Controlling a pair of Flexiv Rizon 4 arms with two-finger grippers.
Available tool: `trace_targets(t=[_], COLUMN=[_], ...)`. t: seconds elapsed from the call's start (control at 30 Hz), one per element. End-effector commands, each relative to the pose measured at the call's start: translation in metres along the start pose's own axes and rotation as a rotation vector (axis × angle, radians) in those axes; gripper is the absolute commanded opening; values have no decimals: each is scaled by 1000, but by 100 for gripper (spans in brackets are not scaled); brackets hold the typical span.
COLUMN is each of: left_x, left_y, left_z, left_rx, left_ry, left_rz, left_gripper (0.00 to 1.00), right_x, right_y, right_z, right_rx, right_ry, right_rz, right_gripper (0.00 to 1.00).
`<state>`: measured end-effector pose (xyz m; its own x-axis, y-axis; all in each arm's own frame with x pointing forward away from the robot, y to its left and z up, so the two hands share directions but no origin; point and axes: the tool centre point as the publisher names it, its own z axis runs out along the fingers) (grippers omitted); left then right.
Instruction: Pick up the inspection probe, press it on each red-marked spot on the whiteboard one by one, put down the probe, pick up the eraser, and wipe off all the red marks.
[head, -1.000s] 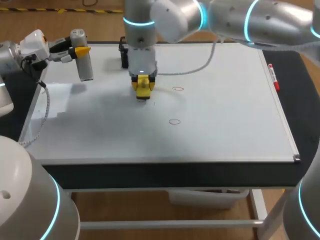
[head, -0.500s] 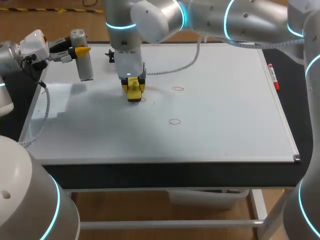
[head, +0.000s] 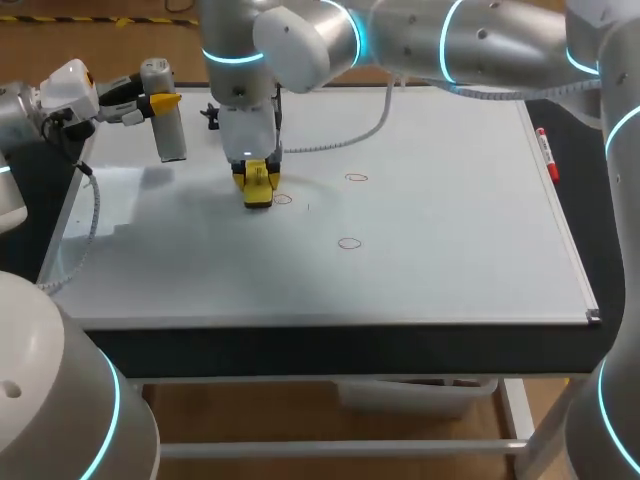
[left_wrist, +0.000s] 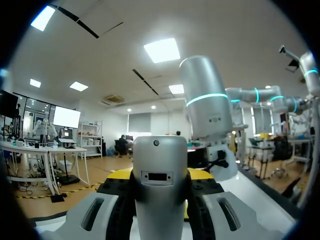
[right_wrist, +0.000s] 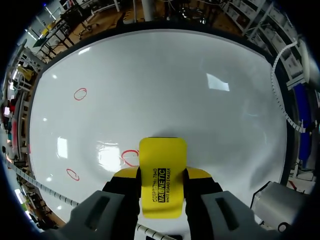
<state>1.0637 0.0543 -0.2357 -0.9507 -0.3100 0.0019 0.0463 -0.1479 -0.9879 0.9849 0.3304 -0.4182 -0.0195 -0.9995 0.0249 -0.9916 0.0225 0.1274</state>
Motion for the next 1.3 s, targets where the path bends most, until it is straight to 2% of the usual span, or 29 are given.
trace_targets(t=[0.03,0.7,1.3], left_x=[1,1,1], left_y=[-1,-1,-1], left_z=[1,1,1], left_rx=[1,1,1], left_ry=[-4,-4,-4], left_rz=[2,2,2], left_gripper=[0,0,0], right_x=[5,13,55], right_y=[5,10,8], right_z=[2,10,17], right_rx=[8,41,49], right_ry=[-13,-52,-28], right_rz=[-10,-21,40], right_gripper=[0,0,0])
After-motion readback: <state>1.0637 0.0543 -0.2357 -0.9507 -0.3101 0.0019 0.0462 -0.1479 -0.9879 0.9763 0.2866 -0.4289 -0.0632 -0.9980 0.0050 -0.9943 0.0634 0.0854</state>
